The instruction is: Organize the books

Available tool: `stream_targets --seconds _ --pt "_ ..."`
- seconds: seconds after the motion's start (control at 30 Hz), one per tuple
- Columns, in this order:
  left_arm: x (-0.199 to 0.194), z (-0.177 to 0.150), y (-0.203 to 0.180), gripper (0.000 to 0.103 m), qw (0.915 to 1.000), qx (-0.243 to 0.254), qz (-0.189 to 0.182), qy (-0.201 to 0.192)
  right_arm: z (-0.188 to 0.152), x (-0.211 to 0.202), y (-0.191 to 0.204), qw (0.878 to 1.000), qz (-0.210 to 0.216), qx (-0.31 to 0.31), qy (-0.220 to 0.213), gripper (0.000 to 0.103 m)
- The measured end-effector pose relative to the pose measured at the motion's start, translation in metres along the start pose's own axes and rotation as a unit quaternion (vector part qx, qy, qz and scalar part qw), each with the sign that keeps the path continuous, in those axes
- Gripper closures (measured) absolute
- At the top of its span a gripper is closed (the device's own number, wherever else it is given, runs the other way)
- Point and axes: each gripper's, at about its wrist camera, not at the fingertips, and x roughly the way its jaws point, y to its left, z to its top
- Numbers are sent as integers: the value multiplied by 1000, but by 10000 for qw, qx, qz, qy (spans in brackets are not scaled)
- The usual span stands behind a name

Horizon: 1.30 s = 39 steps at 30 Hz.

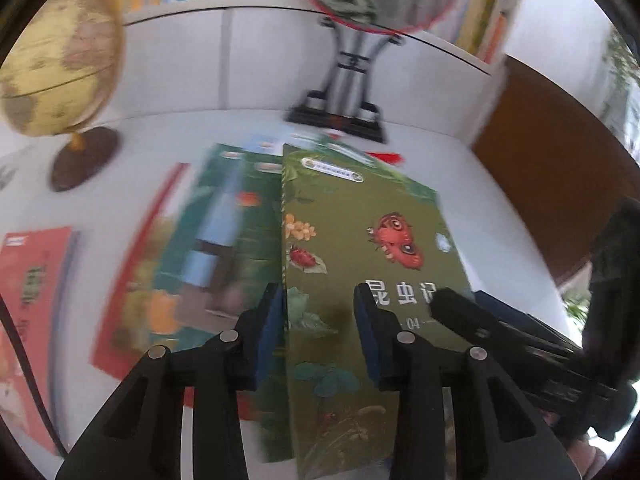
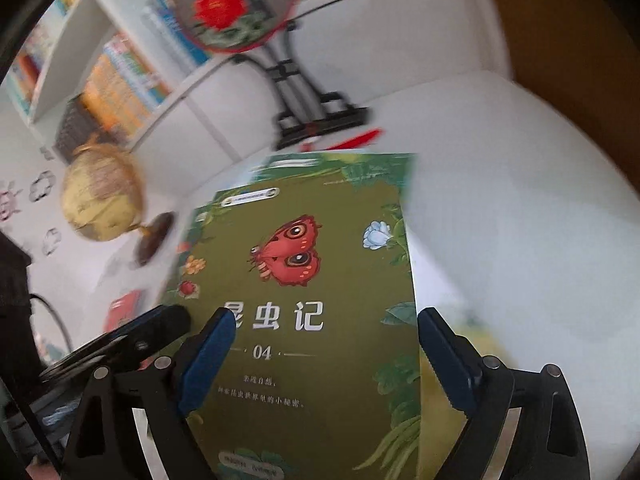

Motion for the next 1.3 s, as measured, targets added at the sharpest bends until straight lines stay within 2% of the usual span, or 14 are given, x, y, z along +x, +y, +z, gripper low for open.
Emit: stream_targets --seconds 0.1,0.23,0.37,0.43,0.47,0.5,0.57,0.67,0.73,0.8,0.9,0.93,1.17,1.3 --pt "3 3 28 66 9989 -443 -99 89 -3 6 13 9983 580 -59 -25 11" --pt "1 7 40 63 9984 -563 17 38 -3 3 7 9995 314 -23 -71 13" --pt "10 5 37 63 9960 -592 -560 363 -5 0 -6 9983 500 232 -178 12" --pt "12 2 32 61 9964 -576 -517 354 -5 0 -4 9984 503 193 -177 12" --pt "11 1 31 62 9966 -560 -488 345 -6 0 -3 9975 647 232 -161 12" --pt "11 0 32 61 9968 -571 -458 332 -5 1 -3 9928 1115 432 -79 9" --pt "11 0 43 61 9946 -780 -581 361 -4 1 -4 9870 1406 774 27 10" --pt "9 -1 66 60 9907 -1156 -612 365 -7 -6 -6 9808 1702 949 -43 31" --pt "8 -1 74 60 9908 -1162 -563 396 -10 -13 -10 9680 2259 1073 -199 60" --pt "8 -1 76 60 9914 -1139 -506 403 -11 -14 -9 9563 2696 1105 -266 66" --pt "6 0 74 60 9931 -1016 -426 396 -15 4 6 9845 1615 661 191 66" --pt "7 1 74 60 9933 -996 -417 404 -17 5 9 9864 1538 571 107 66" --pt "10 1 77 58 9943 -878 -445 399 -25 -2 -1 9817 1476 1202 -102 64" --pt "10 -2 81 58 9949 -828 -494 281 -25 6 4 9724 1919 1326 -23 58"
